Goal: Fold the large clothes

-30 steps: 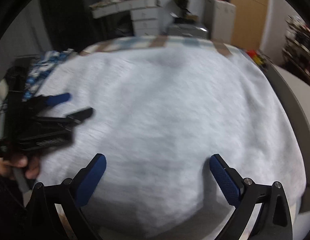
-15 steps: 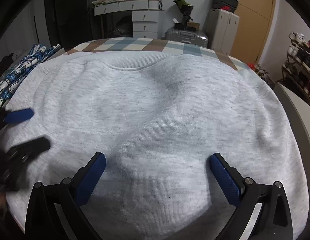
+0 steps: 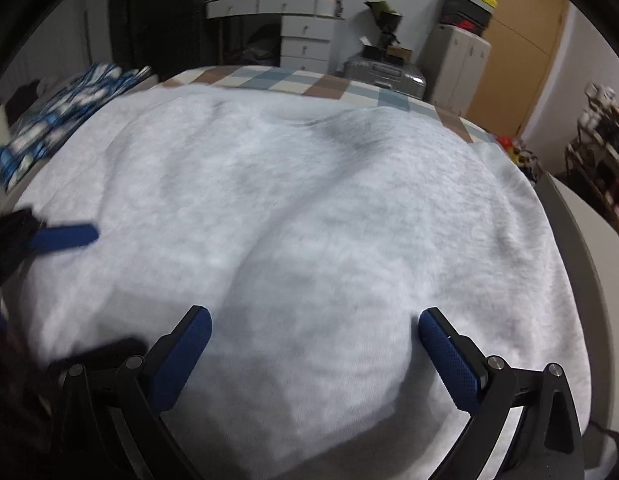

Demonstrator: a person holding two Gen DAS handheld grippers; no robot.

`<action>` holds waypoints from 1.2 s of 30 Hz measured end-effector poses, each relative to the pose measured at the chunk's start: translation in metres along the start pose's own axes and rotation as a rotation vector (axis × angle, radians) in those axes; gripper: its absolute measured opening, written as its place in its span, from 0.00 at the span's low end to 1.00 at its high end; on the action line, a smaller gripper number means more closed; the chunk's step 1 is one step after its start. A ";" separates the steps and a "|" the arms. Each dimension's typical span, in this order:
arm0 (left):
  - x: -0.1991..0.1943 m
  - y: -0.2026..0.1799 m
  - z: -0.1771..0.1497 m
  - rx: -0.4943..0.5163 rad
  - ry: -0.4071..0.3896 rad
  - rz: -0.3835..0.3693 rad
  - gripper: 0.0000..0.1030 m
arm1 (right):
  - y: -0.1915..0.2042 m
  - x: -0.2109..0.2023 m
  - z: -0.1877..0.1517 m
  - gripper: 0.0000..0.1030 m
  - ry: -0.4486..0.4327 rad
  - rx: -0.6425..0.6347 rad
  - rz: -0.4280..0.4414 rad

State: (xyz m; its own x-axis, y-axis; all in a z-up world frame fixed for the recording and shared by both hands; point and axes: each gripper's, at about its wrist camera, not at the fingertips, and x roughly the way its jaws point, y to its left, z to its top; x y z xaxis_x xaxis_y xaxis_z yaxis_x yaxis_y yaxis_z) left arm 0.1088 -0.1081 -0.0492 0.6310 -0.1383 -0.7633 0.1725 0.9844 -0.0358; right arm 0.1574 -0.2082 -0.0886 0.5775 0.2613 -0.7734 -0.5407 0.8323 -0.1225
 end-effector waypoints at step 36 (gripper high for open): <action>-0.020 0.085 0.036 -0.160 -0.136 0.110 0.93 | -0.077 -0.003 0.017 1.00 -0.040 0.232 -0.015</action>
State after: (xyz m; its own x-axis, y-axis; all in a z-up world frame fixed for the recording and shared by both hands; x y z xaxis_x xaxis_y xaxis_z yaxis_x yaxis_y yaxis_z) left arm 0.1380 -0.0258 -0.0133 0.7373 -0.0323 -0.6748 -0.0183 0.9975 -0.0678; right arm 0.2075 -0.2650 -0.0659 0.6109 0.2635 -0.7466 -0.3793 0.9251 0.0161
